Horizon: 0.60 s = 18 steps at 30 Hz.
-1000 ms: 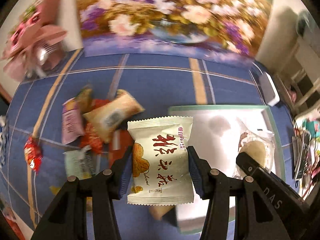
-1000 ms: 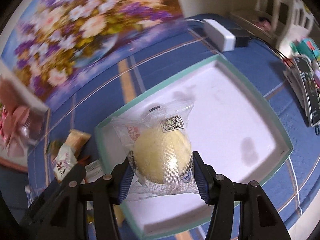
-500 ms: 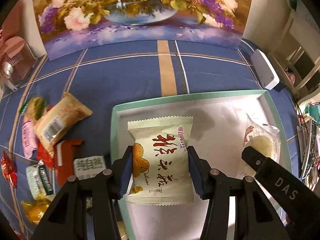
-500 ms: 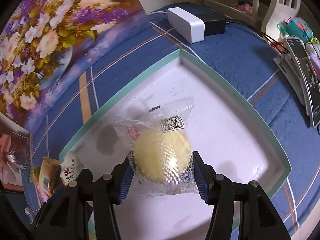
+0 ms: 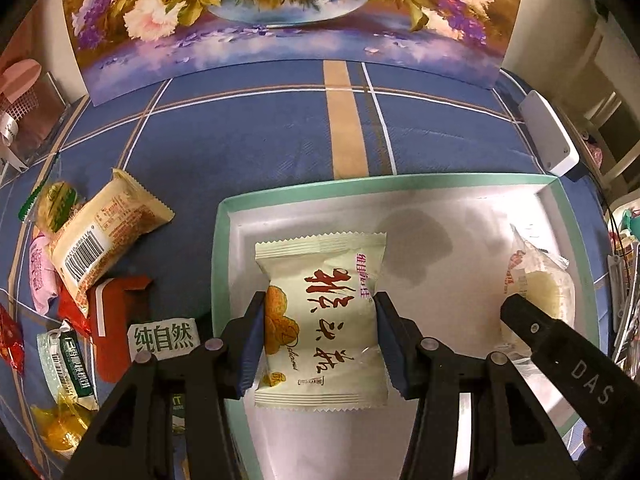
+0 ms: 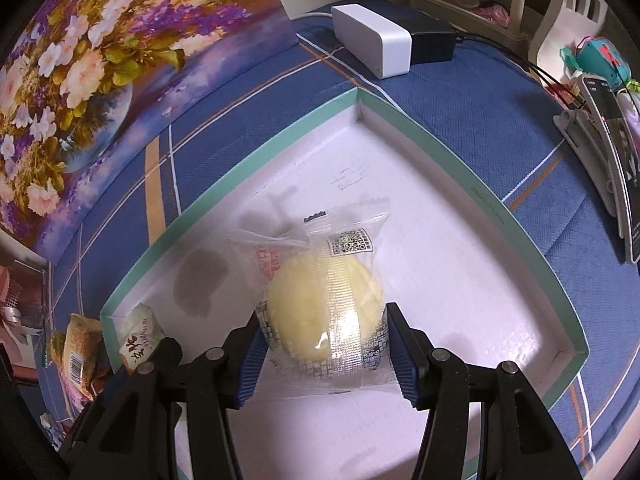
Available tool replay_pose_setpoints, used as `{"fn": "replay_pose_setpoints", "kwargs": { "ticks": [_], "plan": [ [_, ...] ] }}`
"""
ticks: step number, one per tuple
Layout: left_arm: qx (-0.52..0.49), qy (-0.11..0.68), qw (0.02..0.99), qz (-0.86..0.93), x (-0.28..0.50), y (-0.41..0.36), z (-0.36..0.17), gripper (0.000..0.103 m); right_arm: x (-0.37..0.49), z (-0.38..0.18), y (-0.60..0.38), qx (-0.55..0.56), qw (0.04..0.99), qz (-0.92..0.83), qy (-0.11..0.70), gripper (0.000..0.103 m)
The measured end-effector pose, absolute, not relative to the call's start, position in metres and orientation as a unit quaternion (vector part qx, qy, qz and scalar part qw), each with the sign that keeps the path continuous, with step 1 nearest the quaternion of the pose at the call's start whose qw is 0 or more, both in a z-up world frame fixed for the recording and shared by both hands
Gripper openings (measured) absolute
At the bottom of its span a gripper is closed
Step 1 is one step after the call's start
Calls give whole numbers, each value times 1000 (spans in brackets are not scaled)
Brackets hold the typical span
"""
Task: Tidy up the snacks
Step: 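Carry the cream packet and the wrapped bun over the white tray with both grippers, then open both grippers to drop the packet and bun into the tray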
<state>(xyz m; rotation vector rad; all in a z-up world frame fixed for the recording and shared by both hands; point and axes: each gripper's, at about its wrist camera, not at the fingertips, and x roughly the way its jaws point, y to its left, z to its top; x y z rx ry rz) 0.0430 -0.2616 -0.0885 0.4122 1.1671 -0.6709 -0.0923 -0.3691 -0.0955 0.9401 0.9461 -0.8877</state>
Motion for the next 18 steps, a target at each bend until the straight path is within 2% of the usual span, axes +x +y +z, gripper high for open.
{"fn": "replay_pose_setpoints", "kwargs": {
  "ticks": [4,6,7,14,16,17,18],
  "plan": [
    [180,542,761,-309,44,-258,-86,55,-93,-90,-370,418,695,-403,424,66],
    [179,540,762,-310,45,-257,-81,62,-93,-85,-370,414,698,-405,422,68],
    [179,539,762,-311,45,-256,-78,64,-92,-82,-370,411,700,-406,420,68],
    [162,541,765,-310,45,-247,-63,65,-91,-59,-367,391,717,-406,411,69],
    [158,544,767,-301,48,-242,-61,68,-90,-56,-366,386,718,-408,410,76],
    [155,545,769,-295,50,-240,-59,78,-90,-55,-366,383,719,-409,410,85],
    [153,545,772,-289,53,-238,-60,83,-89,-56,-366,382,719,-410,410,93]
  ]
}}
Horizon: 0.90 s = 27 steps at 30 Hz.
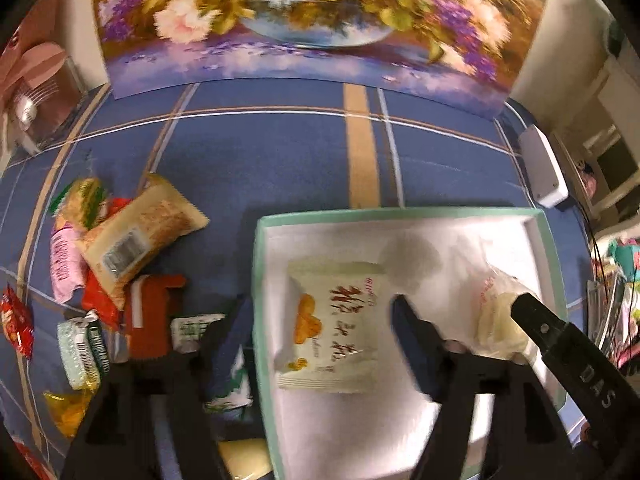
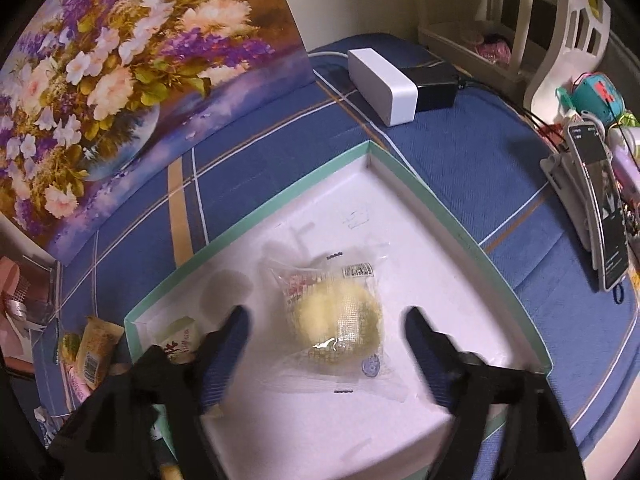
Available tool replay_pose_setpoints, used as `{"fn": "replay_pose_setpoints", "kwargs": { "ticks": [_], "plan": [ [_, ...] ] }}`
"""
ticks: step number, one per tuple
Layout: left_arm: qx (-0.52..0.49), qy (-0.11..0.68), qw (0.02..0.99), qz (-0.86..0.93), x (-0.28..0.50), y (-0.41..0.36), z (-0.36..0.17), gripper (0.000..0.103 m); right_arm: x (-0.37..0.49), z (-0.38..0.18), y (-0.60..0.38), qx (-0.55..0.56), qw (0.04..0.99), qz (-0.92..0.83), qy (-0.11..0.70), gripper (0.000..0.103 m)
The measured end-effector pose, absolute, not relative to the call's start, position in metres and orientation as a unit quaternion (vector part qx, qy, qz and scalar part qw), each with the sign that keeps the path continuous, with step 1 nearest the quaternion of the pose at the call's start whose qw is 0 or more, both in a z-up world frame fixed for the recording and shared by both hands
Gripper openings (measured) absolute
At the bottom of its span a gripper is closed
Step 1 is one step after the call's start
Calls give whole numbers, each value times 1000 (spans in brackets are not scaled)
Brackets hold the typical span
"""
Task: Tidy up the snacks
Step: 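Open both grippers to drop the packet and bun into the tray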
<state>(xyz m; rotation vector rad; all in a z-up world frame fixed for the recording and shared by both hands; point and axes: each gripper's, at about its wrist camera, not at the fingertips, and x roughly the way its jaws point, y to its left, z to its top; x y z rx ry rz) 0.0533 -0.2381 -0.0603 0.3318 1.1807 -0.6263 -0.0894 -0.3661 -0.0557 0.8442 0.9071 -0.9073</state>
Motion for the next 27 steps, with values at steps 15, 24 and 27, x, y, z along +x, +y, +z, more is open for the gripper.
{"fn": "replay_pose_setpoints", "kwargs": {
  "ticks": [15,24,27],
  "plan": [
    [165,514,818,-200,81,-210,-67,98,-84,-71,-363,371,704,-419,437,103],
    [164,509,823,-192,83,-204,-67,102,-84,-77,-364,378,698,-411,449,103],
    [160,514,821,-189,84,-199,-64,102,-84,-73,-361,377,697,-410,452,103]
  ]
}}
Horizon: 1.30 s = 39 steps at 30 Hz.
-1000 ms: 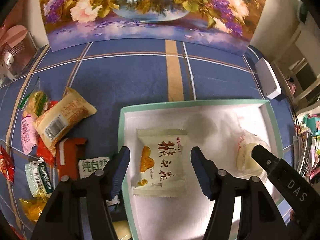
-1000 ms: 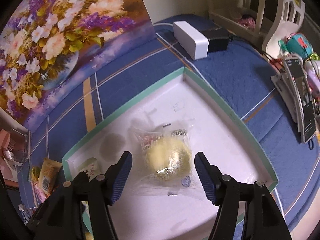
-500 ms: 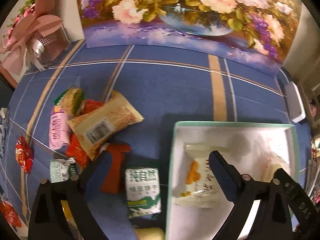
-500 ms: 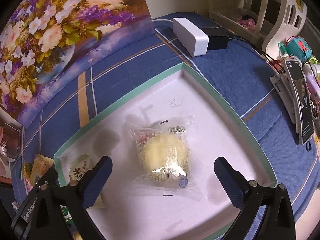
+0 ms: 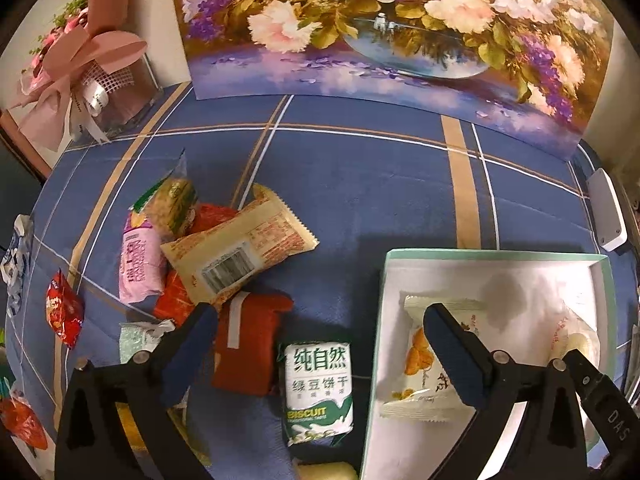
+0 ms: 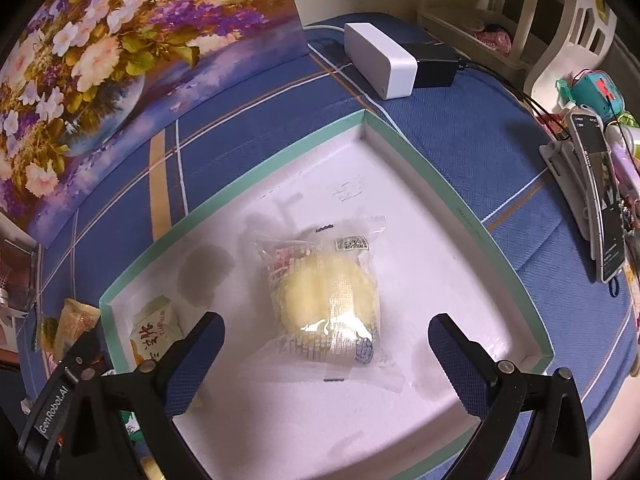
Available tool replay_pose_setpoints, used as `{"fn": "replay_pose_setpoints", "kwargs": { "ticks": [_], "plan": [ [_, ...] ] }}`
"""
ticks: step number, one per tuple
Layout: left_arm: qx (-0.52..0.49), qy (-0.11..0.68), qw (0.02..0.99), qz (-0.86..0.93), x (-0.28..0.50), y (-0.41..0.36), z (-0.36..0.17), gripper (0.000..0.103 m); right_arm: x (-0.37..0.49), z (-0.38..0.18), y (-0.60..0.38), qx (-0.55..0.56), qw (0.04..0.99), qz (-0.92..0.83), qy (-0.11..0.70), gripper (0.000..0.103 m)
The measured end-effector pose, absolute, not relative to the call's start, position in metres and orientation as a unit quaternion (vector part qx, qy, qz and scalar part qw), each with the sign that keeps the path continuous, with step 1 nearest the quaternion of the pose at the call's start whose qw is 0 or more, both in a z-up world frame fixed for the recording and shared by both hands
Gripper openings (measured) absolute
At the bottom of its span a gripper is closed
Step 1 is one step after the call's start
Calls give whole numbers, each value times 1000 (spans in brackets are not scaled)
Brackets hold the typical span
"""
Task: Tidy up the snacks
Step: 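Open both grippers to drop the packet and bun into the tray, then grasp the yellow-wrapped cake with left gripper while right gripper moves toward the jelly cup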
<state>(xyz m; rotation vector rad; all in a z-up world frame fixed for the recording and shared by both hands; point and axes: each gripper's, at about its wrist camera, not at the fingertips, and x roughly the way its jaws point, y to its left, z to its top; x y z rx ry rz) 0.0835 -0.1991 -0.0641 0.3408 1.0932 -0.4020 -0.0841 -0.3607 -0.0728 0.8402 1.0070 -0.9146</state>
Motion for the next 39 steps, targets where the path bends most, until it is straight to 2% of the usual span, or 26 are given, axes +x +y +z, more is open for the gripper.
{"fn": "replay_pose_setpoints", "kwargs": {
  "ticks": [8,27,39],
  "plan": [
    [140,544,809,-173,92,-168,-53,102,-84,-61,-336,372,697,-404,461,103],
    [108,519,834,-152,92,-60,-8,102,-73,-27,-254,341,739,-347,465,103],
    [80,547,824,-123,99,-7,-23,102,-48,-33,-204,320,754,-295,493,103]
  ]
}}
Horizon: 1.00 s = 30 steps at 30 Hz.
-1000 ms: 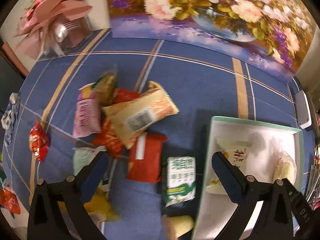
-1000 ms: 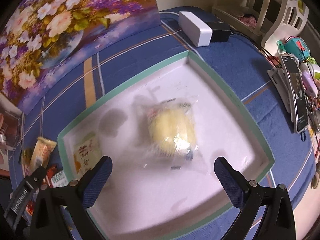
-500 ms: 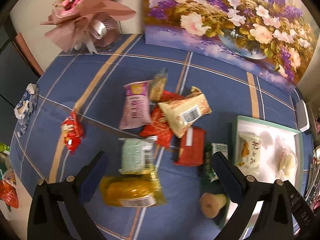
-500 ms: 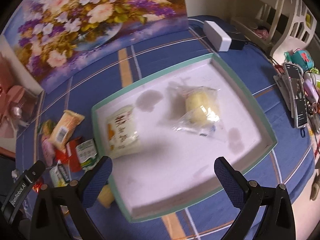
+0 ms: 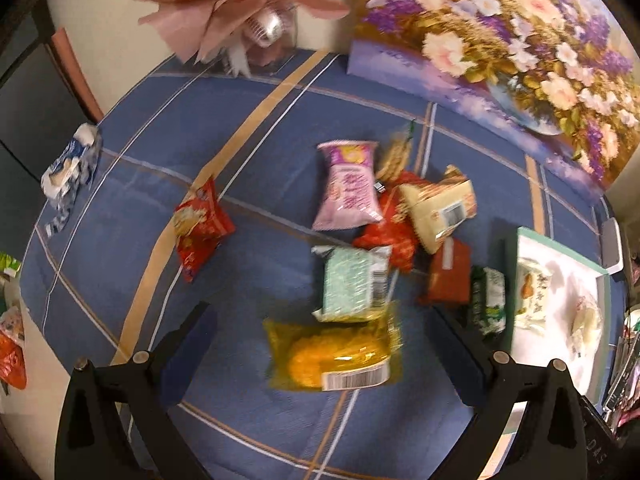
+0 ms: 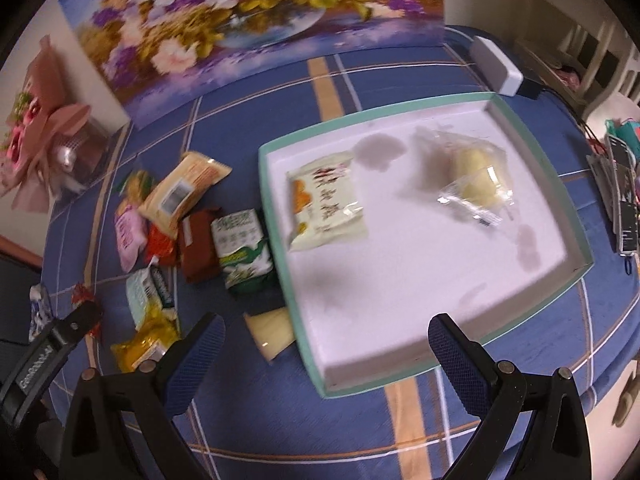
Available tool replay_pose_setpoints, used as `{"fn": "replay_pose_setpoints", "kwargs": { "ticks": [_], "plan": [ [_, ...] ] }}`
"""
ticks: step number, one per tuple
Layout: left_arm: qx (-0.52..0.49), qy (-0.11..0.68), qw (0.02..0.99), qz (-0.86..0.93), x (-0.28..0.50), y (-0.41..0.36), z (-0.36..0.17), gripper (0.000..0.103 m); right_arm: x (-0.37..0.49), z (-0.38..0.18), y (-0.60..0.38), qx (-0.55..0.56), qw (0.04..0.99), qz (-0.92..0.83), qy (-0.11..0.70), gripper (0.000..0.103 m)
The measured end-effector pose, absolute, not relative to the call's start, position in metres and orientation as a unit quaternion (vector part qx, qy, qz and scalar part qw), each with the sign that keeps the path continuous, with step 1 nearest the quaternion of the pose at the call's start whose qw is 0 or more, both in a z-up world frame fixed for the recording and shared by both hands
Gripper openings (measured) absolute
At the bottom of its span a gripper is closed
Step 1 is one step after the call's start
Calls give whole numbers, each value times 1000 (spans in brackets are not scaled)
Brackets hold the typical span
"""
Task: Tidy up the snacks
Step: 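Grasp the yellow-wrapped cake with left gripper while right gripper moves toward the jelly cup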
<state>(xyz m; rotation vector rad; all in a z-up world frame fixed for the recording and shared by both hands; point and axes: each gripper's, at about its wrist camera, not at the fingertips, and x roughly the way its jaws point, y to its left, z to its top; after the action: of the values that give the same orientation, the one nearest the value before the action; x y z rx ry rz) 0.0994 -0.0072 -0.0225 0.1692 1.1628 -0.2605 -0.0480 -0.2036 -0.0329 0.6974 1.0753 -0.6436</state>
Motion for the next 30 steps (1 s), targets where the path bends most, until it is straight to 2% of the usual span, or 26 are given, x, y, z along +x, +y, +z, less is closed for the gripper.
{"fn": "replay_pose_setpoints", "kwargs": {
  "ticks": [14,30],
  "plan": [
    [66,594,796,-100,96,14,-59,102,-33,-51,-170,319,741,-268,527,103],
    [117,614,771,-125,104,-24,-87,102,-28,-73,-190,330,713,-280,552,103]
  ]
}}
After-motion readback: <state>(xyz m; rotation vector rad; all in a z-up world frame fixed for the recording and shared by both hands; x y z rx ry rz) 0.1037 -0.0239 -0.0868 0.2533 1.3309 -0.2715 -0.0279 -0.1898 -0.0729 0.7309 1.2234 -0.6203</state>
